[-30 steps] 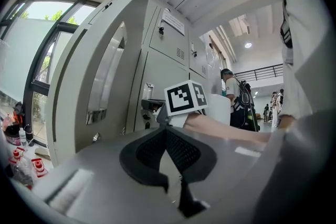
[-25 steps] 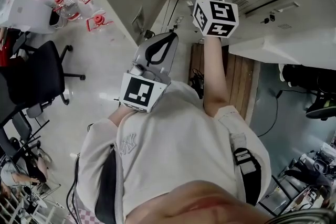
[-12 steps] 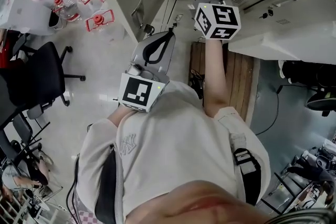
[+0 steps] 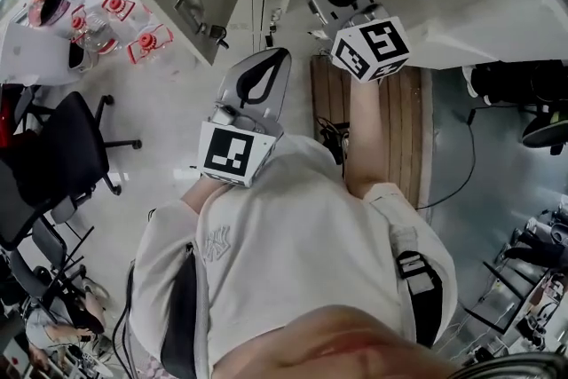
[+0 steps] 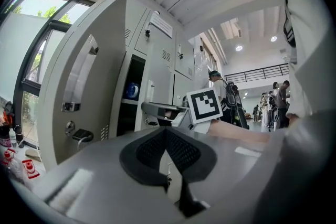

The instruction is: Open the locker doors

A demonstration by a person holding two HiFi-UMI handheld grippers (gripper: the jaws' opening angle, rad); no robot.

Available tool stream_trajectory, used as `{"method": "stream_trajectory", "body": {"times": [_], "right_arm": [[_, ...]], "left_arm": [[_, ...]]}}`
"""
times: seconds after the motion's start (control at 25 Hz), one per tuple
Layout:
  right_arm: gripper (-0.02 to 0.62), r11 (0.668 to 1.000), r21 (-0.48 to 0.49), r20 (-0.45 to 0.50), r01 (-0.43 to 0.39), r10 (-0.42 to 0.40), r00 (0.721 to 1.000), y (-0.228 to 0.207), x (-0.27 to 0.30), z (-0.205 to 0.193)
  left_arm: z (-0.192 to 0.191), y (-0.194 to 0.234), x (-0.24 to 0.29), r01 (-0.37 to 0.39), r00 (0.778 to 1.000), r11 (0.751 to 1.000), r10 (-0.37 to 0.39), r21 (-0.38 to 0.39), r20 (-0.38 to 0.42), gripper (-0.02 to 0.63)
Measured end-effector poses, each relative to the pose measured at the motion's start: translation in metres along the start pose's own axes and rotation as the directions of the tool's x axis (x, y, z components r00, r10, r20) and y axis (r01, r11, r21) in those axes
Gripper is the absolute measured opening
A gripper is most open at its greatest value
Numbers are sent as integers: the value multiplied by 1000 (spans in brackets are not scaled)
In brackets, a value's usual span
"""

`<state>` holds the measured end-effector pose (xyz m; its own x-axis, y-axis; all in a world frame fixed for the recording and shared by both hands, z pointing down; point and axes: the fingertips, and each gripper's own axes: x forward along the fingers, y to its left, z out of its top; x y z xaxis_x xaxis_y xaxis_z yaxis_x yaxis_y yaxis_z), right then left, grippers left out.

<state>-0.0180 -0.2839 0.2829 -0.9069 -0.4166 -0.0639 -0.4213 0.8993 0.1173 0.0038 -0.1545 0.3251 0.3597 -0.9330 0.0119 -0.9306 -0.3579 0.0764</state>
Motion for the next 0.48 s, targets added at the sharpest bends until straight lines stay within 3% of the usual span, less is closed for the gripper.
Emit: {"method": "stream_trajectory", "body": {"times": [0.48], "right_arm": [[86,1000,9,-9,-11,11,1000,2,-88,3]], "left_arm": [[-6,-55,6,103,995,995,-103,21,8,2]]}}
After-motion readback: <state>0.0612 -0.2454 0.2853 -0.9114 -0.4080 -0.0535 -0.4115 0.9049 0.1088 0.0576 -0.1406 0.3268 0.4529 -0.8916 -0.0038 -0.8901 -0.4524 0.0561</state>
